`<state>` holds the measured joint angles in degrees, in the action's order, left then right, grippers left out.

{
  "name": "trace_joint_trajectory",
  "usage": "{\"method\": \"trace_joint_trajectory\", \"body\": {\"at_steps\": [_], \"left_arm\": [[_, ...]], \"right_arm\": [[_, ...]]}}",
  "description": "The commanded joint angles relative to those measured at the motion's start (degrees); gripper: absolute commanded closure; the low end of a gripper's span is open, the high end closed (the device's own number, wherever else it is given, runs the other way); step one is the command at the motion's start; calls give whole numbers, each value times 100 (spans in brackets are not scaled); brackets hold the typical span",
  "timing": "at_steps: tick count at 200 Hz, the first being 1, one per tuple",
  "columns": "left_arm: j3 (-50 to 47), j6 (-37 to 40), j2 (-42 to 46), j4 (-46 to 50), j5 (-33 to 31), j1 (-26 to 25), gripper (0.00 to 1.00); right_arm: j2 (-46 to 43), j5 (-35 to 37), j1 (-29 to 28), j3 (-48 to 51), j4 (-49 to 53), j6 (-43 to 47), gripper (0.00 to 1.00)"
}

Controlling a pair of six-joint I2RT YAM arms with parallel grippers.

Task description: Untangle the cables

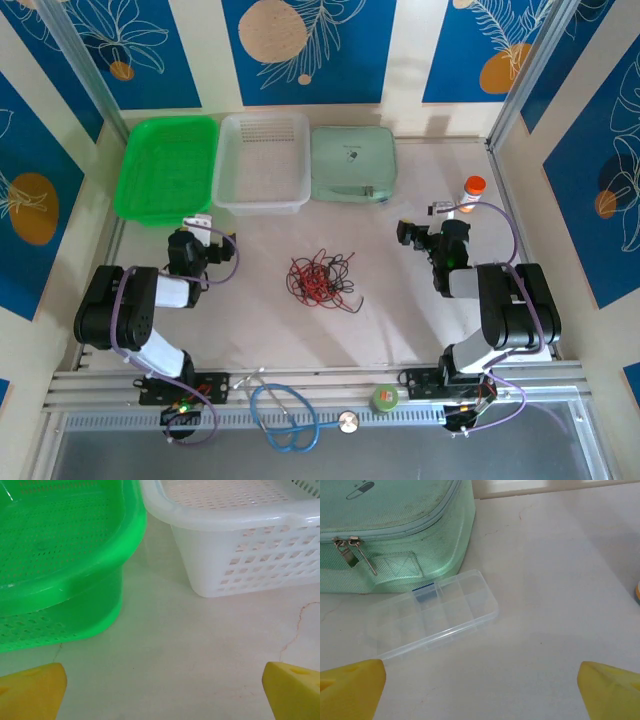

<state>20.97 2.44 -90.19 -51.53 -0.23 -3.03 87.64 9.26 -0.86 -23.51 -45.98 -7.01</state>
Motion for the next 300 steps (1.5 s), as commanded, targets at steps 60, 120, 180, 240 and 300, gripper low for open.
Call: {"method": "trace_joint_trajectory", "body": {"at_steps": [60,120,180,240,300], "left_arm": [[83,37,59,-165,51,-5,0],[83,37,59,-173,50,-5,0],[90,29,54,-164,49,-5,0],[91,29,51,-147,58,-3,0],[-21,-76,1200,570,-343,-11,4]], "right_arm": [[-45,15,34,13,-117,-11,1],[-45,15,38,18,-115,-15,1],[-47,15,34,17,-122,-3,1],[-46,8,34,15,-117,-12,1],[-1131,240,26,-415,1583,-4,5]]}}
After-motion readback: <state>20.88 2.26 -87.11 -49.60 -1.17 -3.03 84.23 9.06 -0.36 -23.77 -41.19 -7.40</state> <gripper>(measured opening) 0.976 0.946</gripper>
